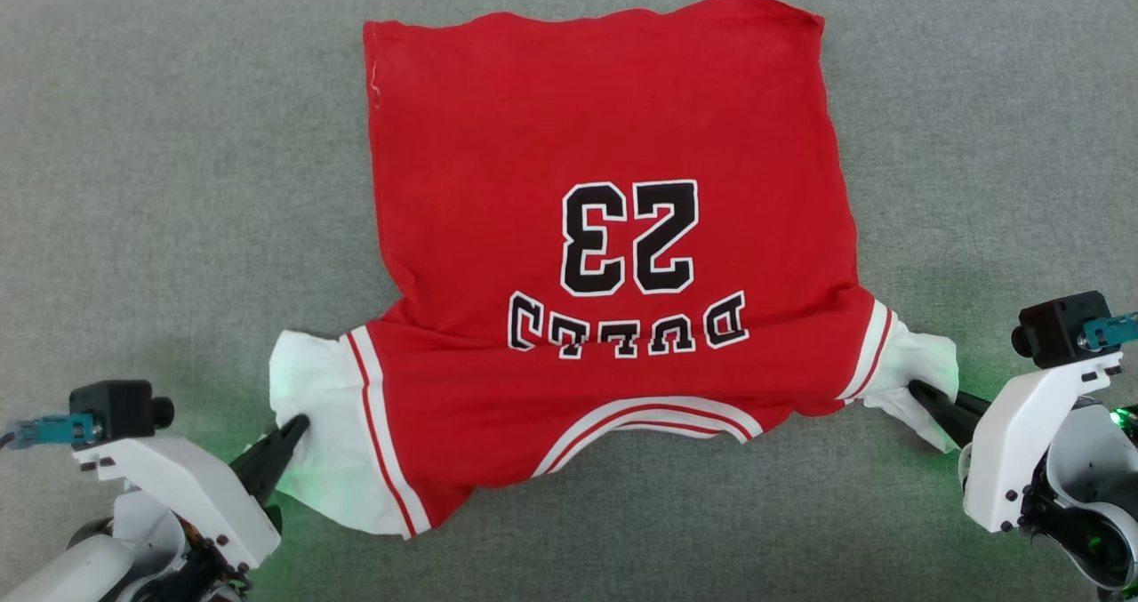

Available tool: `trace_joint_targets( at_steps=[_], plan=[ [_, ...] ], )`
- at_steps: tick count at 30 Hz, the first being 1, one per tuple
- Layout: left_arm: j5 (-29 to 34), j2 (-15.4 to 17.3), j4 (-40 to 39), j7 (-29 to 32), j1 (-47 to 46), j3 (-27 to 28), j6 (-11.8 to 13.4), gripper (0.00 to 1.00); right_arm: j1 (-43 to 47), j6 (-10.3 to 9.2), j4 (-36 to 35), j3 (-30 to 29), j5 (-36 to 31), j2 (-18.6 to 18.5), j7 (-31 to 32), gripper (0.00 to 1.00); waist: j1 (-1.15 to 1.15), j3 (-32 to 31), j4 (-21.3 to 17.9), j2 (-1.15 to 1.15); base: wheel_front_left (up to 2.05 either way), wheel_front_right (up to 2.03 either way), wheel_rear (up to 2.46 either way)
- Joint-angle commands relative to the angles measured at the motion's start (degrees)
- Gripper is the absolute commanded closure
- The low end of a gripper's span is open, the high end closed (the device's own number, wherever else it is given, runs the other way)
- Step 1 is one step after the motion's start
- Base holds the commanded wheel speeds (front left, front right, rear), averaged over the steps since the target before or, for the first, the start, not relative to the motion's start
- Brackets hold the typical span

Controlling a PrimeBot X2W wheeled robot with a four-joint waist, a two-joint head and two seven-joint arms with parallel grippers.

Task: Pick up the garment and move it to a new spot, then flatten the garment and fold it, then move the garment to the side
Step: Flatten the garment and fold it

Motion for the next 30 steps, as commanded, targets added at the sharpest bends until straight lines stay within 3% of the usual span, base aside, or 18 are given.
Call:
trace_joint_targets(
  at_steps=[1, 8, 9, 10, 16, 24, 27, 30],
  plan=[
    [0.3, -0.9, 0.3, 0.5, 0.4, -0.8, 0.2, 1.00, 0.0, -0.09, 1.1, 0.2, -0.7, -0.1, -0.1, 1.00, 0.00, 0.1, 0.0, 0.00, 0.00, 0.00, 0.00],
    [0.7, -1.7, 0.6, 0.1, 0.6, -1.2, 0.7, 1.00, -0.7, -0.09, 3.1, 1.9, -1.5, -0.2, -1.8, 1.00, 0.00, -0.1, 0.1, 0.00, 0.00, 0.00, 0.00],
    [0.5, -1.9, 0.6, -0.2, 0.8, -1.0, 0.8, 1.00, -0.9, -0.09, 3.1, 2.1, -1.5, -0.3, -2.4, 0.64, 0.00, -0.3, 0.1, 0.00, 0.00, 0.00, 0.00],
    [0.5, -1.9, 0.5, -0.3, 1.0, -1.1, 0.8, 1.00, -1.1, -0.09, 2.7, 2.2, -1.6, -0.5, -3.1, 0.02, 0.00, -0.5, 0.1, 0.00, 0.00, 0.00, 0.00],
    [1.5, -2.3, -1.1, -1.2, 1.6, -1.4, 1.8, 1.00, -0.8, -0.08, -2.9, -1.5, 0.0, -3.0, -3.5, 0.00, 0.00, -1.5, 1.2, 0.00, 0.00, 0.00, 0.00],
    [4.3, -3.3, -4.2, -1.4, -0.4, -2.5, 2.9, 1.00, -5.5, -0.08, -13.6, -12.3, 4.2, -7.3, 6.0, 0.00, 0.00, -0.1, 4.5, 0.00, 0.00, 0.00, 0.00],
    [5.5, -4.1, -5.0, -1.1, -1.9, -2.9, 3.1, 1.00, -11.3, -0.08, -13.4, -13.1, 3.9, -7.9, 9.3, 0.00, 0.00, 1.4, 6.2, 0.00, 0.00, 0.00, 0.00],
    [7.2, -4.7, -5.3, -0.9, -3.5, -3.4, 3.4, 1.00, -18.9, -0.08, -9.9, -10.2, 2.0, -7.5, 11.6, 0.00, 0.00, 3.4, 7.7, 0.00, 0.00, 0.00, 0.00]
  ],
)
